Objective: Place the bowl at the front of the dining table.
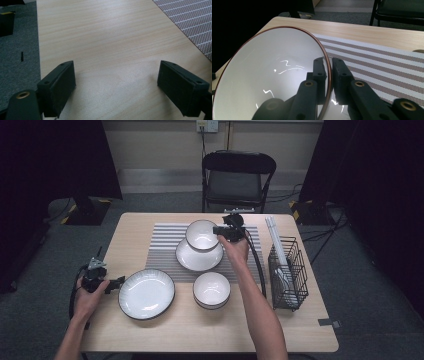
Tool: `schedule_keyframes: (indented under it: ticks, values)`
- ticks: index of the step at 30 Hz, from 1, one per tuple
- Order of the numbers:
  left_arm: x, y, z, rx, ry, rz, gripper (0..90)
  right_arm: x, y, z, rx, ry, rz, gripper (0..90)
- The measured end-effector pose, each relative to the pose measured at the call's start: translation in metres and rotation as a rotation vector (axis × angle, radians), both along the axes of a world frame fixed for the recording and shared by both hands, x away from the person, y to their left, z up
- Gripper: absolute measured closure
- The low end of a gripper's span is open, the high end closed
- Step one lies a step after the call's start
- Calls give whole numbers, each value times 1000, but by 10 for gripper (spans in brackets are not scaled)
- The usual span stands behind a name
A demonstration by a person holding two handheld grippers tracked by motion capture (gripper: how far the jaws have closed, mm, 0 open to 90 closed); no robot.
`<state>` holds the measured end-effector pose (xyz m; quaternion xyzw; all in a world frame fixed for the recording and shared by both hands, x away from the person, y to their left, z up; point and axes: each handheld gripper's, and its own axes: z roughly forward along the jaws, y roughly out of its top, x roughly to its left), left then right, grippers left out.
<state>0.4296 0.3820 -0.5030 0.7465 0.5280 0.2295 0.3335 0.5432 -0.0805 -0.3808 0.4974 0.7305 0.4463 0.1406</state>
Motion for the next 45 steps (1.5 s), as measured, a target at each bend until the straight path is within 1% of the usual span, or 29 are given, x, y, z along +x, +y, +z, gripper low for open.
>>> schedule_keyframes:
  ticks: [7,13,21,23,28,33,36,38,41,45]
  values:
    - [0,0,0,4,0,-3,143,9,3,-13,-15,26,-11,820]
    - [0,0,0,-2,-1,-3,143,16,4,-23,-13,47,-23,819]
    - [0,0,0,0,1,-2,143,20,10,-33,-25,64,-20,818]
    - [0,0,0,-4,0,-3,142,21,11,-37,-19,71,-19,819]
    - [0,0,0,-4,0,-3,142,23,13,-40,-25,78,-16,819]
    - [0,0,0,-4,1,-4,143,24,15,-50,-39,97,-7,818]
    - [0,0,0,-3,0,-3,143,24,16,-53,-38,101,-5,819]
    - [0,0,0,-4,0,-3,143,24,16,-55,-46,103,-3,819]
    - [0,0,0,-3,0,-3,142,25,17,-58,-48,120,-8,819]
    - [0,0,0,-4,1,-4,142,27,19,-61,-60,129,-5,819]
